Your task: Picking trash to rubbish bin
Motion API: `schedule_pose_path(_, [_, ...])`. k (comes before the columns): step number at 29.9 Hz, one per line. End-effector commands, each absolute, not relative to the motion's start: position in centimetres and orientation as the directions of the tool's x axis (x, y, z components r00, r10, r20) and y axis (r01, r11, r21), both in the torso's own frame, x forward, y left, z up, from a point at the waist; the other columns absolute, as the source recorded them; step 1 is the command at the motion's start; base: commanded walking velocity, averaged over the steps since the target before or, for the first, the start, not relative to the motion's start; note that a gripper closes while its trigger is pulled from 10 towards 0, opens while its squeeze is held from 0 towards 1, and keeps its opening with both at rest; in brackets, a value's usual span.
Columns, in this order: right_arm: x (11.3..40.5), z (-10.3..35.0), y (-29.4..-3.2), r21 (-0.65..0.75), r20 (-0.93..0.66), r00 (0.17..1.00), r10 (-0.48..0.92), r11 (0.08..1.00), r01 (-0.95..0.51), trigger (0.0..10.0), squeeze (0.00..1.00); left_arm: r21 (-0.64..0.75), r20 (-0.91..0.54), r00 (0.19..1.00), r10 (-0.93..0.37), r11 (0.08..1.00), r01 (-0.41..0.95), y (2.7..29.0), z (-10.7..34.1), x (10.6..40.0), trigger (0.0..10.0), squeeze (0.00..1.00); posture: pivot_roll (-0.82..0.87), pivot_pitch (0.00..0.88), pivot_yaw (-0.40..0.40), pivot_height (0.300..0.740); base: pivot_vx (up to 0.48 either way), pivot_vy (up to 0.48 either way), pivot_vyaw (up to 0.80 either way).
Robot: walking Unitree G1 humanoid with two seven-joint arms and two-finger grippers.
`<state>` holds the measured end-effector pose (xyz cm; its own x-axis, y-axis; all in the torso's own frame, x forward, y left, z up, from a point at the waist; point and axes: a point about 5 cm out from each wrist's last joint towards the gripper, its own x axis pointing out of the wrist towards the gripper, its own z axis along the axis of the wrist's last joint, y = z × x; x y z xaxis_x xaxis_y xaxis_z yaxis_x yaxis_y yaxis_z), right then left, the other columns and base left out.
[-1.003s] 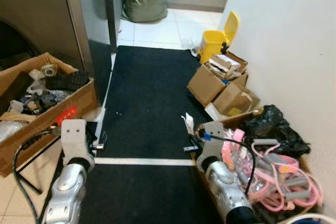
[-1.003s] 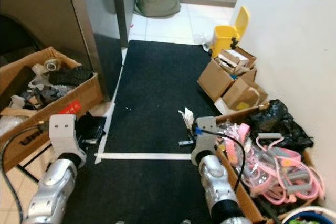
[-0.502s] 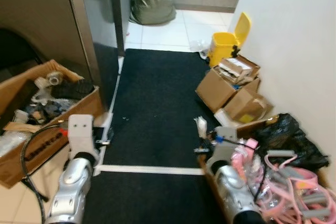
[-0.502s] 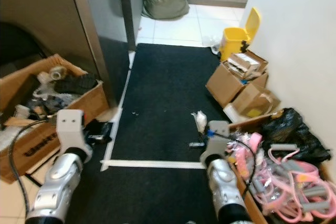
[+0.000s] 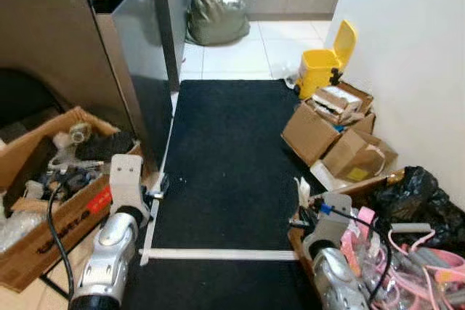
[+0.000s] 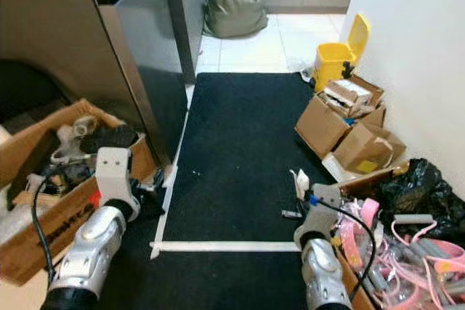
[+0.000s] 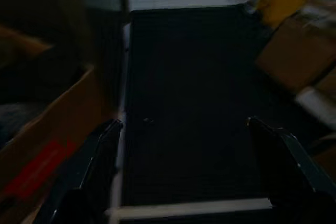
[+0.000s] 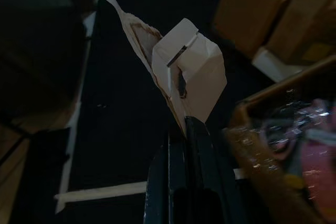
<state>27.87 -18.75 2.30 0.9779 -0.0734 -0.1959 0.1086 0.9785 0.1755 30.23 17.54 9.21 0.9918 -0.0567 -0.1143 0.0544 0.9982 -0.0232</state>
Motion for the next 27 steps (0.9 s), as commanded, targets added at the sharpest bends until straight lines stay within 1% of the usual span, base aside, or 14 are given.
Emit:
schedule_pose_path(1, [28.1, 2.8, -18.5, 0.192, -0.172, 0.982, -0.076, 0.975, 0.109, 10.0, 0.00, -0.023, -0.136, 0.990, -0.047, 0.999, 0.045, 17.9, 8.5, 29.9, 10.0, 0.00, 0.06, 0.079, 0.010, 0.740, 0.281, 0.000, 0.00])
schedule_pose_path(8, [28.8, 3.3, -17.8, 0.197, -0.162, 0.986, -0.032, 0.978, 0.064, 10.0, 0.00, -0.027, -0.128, 0.992, -0.017, 1.000, 0.014, 18.3, 8.4, 29.5, 10.0, 0.00, 0.07, 0.083, -0.010, 0.740, 0.283, 0.000, 0.00])
schedule_pose_path(12, [29.1, 3.5, -17.3, 0.199, -0.158, 0.987, 0.001, 0.980, 0.030, 10.0, 0.00, -0.043, -0.125, 0.992, 0.018, 0.999, -0.024, 18.6, 8.4, 29.1, 10.0, 0.00, 0.09, 0.085, -0.028, 0.740, 0.000, 0.000, 0.00])
schedule_pose_path(16, [29.4, 3.8, -17.1, 0.193, -0.153, 0.988, 0.025, 0.981, 0.005, 10.0, 0.00, -0.028, -0.115, 0.993, 0.021, 0.999, -0.024, 18.7, 8.5, 29.0, 10.0, 0.00, 0.09, 0.088, -0.037, 0.740, 0.000, 0.000, 0.00])
schedule_pose_path(27, [29.9, 4.2, -16.8, 0.143, -0.145, 0.988, 0.053, 0.989, -0.032, 10.0, 0.00, -0.030, -0.114, 0.992, 0.046, 0.998, -0.050, 19.0, 8.5, 28.9, 10.0, 0.00, 0.09, 0.087, -0.040, 0.740, 0.000, 0.000, 0.00])
